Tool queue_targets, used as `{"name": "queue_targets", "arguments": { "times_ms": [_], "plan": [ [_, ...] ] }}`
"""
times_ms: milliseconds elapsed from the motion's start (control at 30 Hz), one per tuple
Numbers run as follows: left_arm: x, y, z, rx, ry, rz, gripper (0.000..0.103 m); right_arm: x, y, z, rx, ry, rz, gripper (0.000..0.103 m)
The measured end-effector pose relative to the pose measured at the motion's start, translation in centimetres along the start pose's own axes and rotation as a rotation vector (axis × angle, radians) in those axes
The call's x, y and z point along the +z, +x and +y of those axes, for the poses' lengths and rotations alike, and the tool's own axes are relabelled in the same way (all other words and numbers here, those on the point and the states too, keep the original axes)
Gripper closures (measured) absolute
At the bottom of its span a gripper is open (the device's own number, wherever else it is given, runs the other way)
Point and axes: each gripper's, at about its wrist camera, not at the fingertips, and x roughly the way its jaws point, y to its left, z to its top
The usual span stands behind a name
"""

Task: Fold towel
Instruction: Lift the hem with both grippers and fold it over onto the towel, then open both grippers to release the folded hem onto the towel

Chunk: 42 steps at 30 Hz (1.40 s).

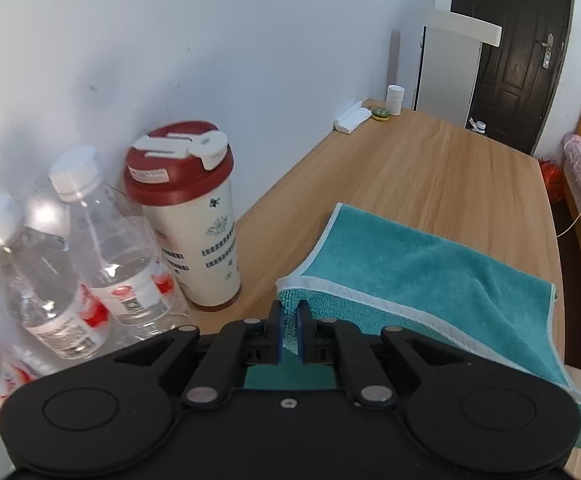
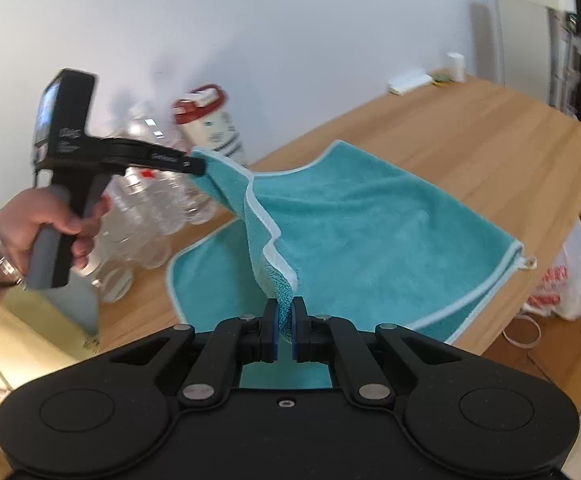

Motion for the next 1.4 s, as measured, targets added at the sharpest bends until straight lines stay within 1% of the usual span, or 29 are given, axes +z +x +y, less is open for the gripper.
{"name": "queue_targets", "arguments": {
  "times_ms": [67,100,167,267,333,433,533,567,600,733,767,833,933,1067,1100,1200,1267,1367,1400],
  "plan": [
    [-0.6,-0.1,-0.1,-0.002,0.009,0.007,0.097,-0.4,-0.7,0.1,0.008,-0.018,0.004,0.097],
    [-1.2,0.0,0.0,0.011,0.016,0.019,0.097,-0.5,-0.6,0.0,0.018,-0.014,0.025,0.097],
    [-2.3,0.5,0.4,0.032,0.012,0.056,0.097,-1.0,0.2,-0.2,0.050,0.009,0.082,0.097],
    [-3.6,0.8,0.9,0.041,-0.012,0.096,0.097,-1.8,1.4,-0.6,0.072,0.038,0.170,0.097],
    [-4.5,1.2,0.8,0.055,-0.011,0.119,0.097,-2.6,2.8,-0.9,0.087,0.069,0.249,0.097],
    [-5.5,2.1,0.9,0.075,-0.013,0.153,0.097,-3.4,4.3,-0.3,0.108,0.054,0.305,0.097],
    [-6.0,2.6,1.3,0.100,-0.024,0.172,0.097,-4.0,5.0,0.2,0.137,0.026,0.353,0.097],
    [-6.1,2.7,1.5,0.103,-0.031,0.176,0.097,-3.9,5.0,0.3,0.139,0.024,0.353,0.097],
    [-6.2,2.8,1.6,0.106,-0.039,0.179,0.096,-4.0,5.2,0.4,0.145,0.018,0.361,0.096],
    [-6.5,3.2,2.2,0.115,-0.062,0.205,0.096,-4.5,7.1,0.9,0.169,-0.016,0.473,0.091],
    [-6.7,3.4,2.3,0.115,-0.065,0.211,0.096,-4.6,7.3,1.1,0.171,-0.031,0.492,0.088],
    [-7.1,3.6,2.3,0.124,-0.063,0.229,0.095,-4.8,7.6,1.2,0.189,-0.040,0.519,0.085],
    [-7.9,3.9,2.4,0.135,-0.063,0.265,0.095,-4.7,7.5,1.4,0.209,-0.077,0.539,0.078],
    [-8.8,3.9,2.7,0.150,-0.078,0.296,0.094,-4.4,6.8,1.5,0.218,-0.138,0.539,0.077],
    [-9.0,3.8,3.0,0.152,-0.090,0.302,0.091,-4.2,6.6,1.4,0.211,-0.142,0.531,0.077],
    [-8.9,3.0,3.3,0.170,-0.108,0.299,0.089,-3.3,6.4,0.1,0.170,-0.111,0.504,0.074],
    [-8.5,2.5,3.4,0.184,-0.102,0.287,0.089,-3.0,6.7,-0.1,0.176,-0.124,0.520,0.074],
    [-7.7,2.0,3.5,0.199,-0.101,0.279,0.085,-3.2,7.1,-0.3,0.188,-0.138,0.548,0.074],
    [-7.6,2.1,3.6,0.202,-0.105,0.274,0.082,-3.3,7.3,-0.2,0.195,-0.142,0.552,0.074]
  ]
}}
